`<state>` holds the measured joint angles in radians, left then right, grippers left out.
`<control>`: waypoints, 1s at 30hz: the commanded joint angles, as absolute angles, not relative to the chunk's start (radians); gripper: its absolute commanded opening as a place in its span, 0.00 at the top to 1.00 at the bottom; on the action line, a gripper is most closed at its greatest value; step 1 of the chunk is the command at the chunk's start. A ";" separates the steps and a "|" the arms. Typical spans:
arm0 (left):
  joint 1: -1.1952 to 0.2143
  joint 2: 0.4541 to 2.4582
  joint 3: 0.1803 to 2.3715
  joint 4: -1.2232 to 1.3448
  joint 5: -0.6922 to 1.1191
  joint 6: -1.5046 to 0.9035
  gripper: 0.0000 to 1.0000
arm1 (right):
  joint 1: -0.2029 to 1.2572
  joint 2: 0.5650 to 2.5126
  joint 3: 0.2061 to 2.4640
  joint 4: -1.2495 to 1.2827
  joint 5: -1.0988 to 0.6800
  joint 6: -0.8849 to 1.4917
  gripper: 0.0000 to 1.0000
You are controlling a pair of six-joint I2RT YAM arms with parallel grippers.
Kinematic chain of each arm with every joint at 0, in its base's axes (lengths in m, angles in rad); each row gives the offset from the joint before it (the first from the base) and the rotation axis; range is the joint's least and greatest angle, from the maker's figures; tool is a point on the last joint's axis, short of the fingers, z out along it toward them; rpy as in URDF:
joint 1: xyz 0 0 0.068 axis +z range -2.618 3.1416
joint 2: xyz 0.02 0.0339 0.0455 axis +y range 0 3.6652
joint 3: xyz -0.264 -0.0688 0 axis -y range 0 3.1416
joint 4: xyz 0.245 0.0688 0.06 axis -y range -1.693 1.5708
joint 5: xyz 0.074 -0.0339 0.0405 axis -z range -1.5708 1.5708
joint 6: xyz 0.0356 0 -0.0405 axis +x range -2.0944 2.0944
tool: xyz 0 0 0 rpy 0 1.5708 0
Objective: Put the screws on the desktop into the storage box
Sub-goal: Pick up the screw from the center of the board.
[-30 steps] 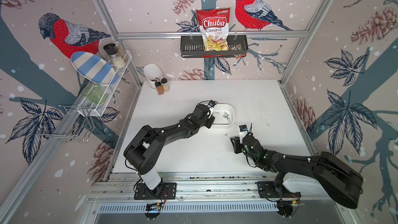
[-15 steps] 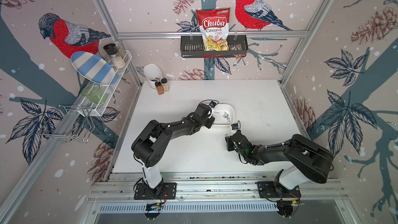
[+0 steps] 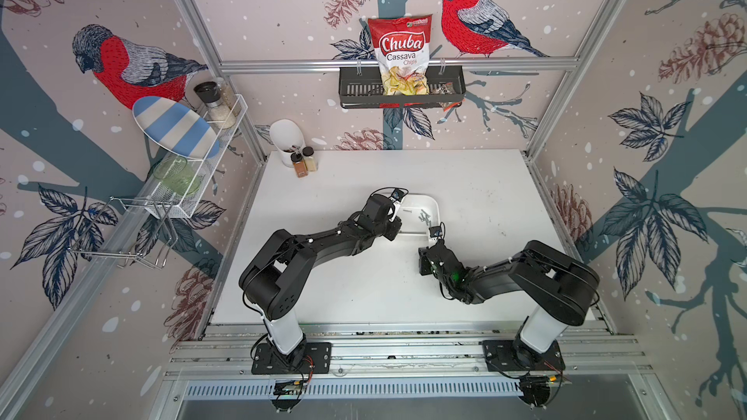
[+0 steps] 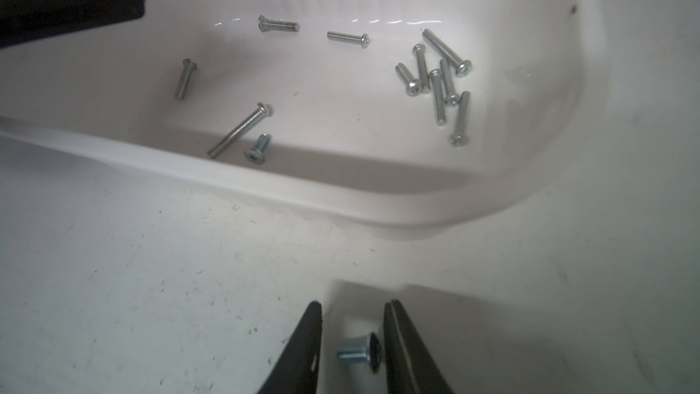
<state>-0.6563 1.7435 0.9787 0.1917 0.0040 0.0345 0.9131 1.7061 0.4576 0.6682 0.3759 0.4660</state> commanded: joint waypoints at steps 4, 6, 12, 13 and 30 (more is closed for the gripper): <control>-0.668 1.665 0.928 0.222 0.012 0.019 0.77 | 0.922 1.703 0.458 0.555 0.364 0.464 0.70; -0.676 1.618 0.901 0.224 0.001 0.010 0.76 | 0.931 1.705 0.463 0.533 0.374 0.466 0.70; -0.689 1.503 0.801 0.252 -0.004 -0.017 0.75 | 0.939 1.708 0.469 0.497 0.399 0.470 0.72; -0.689 1.487 0.785 0.257 -0.008 -0.023 0.74 | 0.941 1.703 0.464 0.499 0.400 0.472 0.72; -0.692 1.359 0.611 0.357 0.023 -0.074 0.71 | 0.963 1.700 0.483 0.445 0.413 0.477 0.80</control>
